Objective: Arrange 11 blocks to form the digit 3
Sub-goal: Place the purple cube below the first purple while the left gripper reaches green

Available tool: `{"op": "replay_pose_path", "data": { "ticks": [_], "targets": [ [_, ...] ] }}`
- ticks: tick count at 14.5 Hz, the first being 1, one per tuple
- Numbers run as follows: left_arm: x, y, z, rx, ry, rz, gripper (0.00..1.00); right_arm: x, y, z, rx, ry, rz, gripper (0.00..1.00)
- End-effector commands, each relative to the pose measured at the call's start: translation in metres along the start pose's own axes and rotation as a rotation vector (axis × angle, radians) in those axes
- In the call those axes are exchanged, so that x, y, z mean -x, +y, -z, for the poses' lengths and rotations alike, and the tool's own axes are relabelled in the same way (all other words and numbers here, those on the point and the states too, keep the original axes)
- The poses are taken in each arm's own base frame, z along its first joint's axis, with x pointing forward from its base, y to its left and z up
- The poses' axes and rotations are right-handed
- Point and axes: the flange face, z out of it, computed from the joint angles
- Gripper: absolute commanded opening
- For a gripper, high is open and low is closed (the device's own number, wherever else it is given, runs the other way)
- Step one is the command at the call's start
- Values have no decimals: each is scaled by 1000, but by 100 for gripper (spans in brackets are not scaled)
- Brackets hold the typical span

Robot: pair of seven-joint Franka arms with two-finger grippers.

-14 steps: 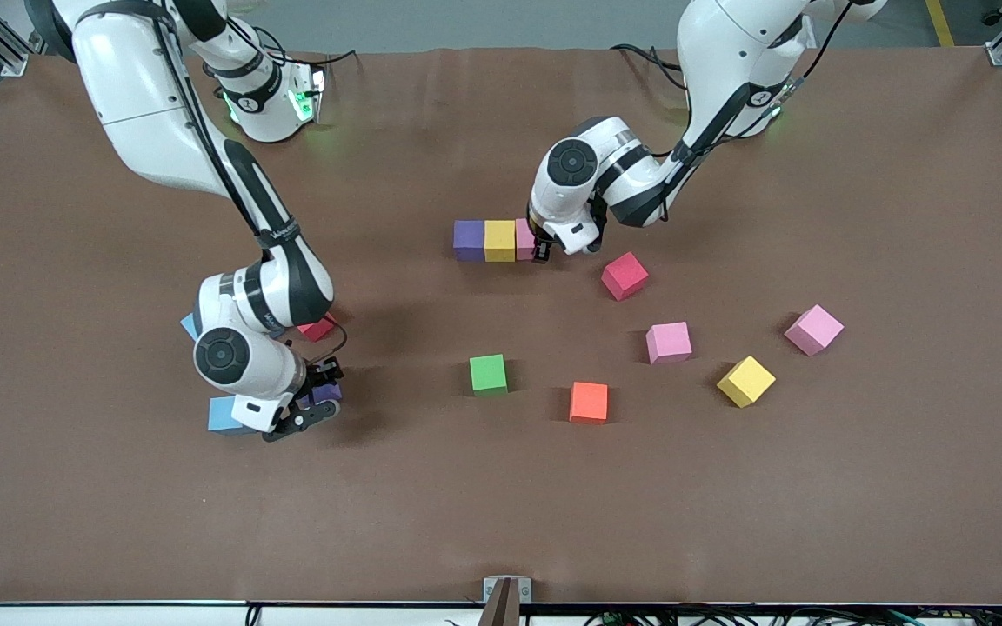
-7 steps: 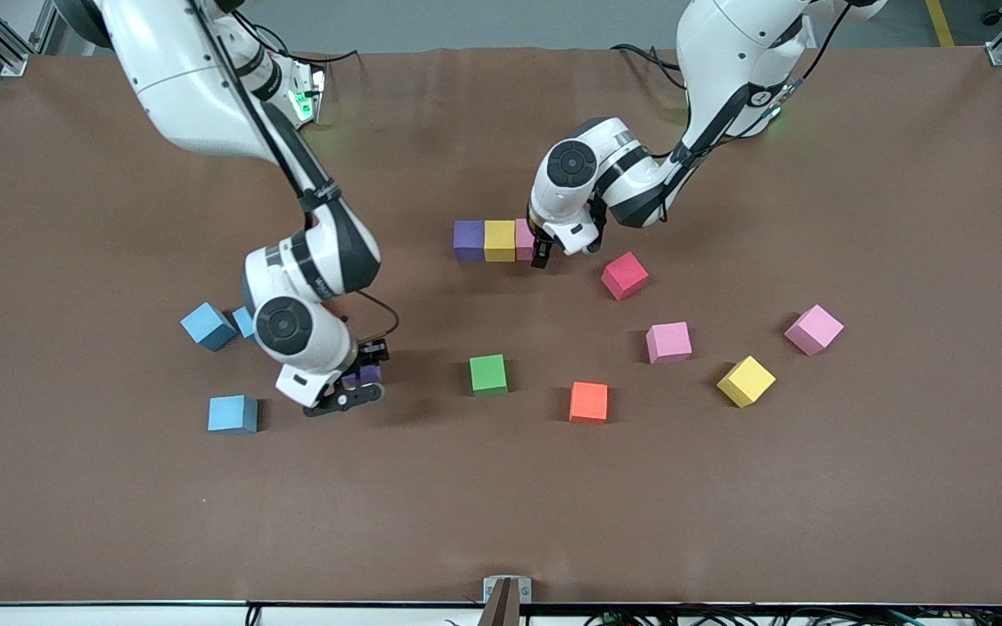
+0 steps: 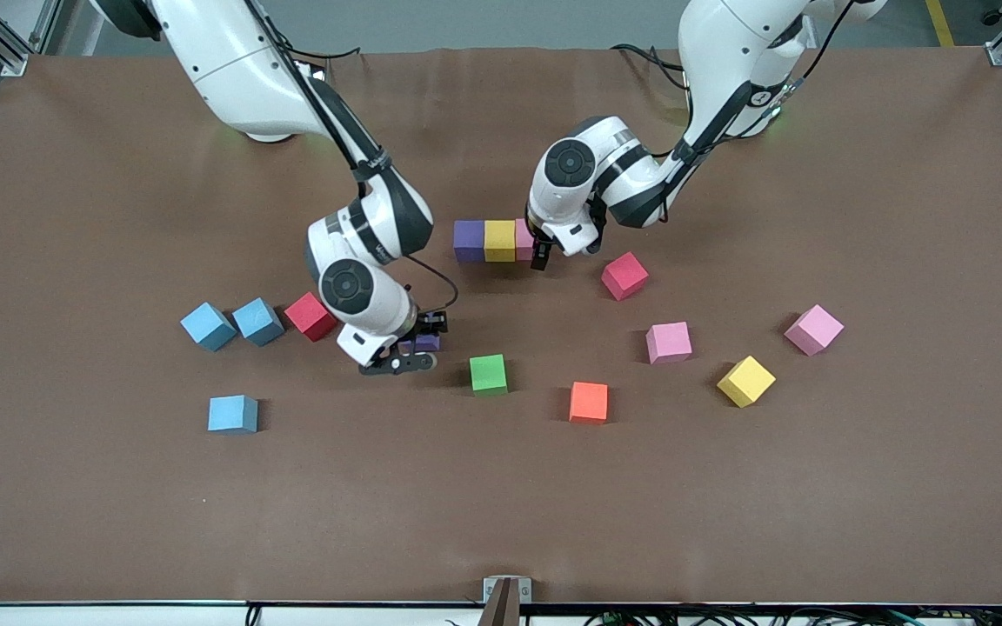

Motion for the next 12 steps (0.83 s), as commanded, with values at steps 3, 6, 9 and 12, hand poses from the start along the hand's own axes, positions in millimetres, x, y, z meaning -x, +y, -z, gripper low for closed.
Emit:
{"op": "replay_pose_path", "data": {
  "ticks": [3, 6, 9, 12],
  "targets": [
    [-2, -9, 41, 18, 72, -15, 100, 58, -42, -2, -1, 17, -60, 37],
    [-9, -3, 68, 55, 80, -14, 100, 83, -64, -8, 6, 17, -67, 37],
    [-31, 29, 94, 96, 54, -30, 100, 94, -73, -13, 22, 16, -44, 37],
    [-58, 68, 120, 137, 24, -91, 100, 100, -77, -17, 46, 20, -23, 37]
  ]
}}
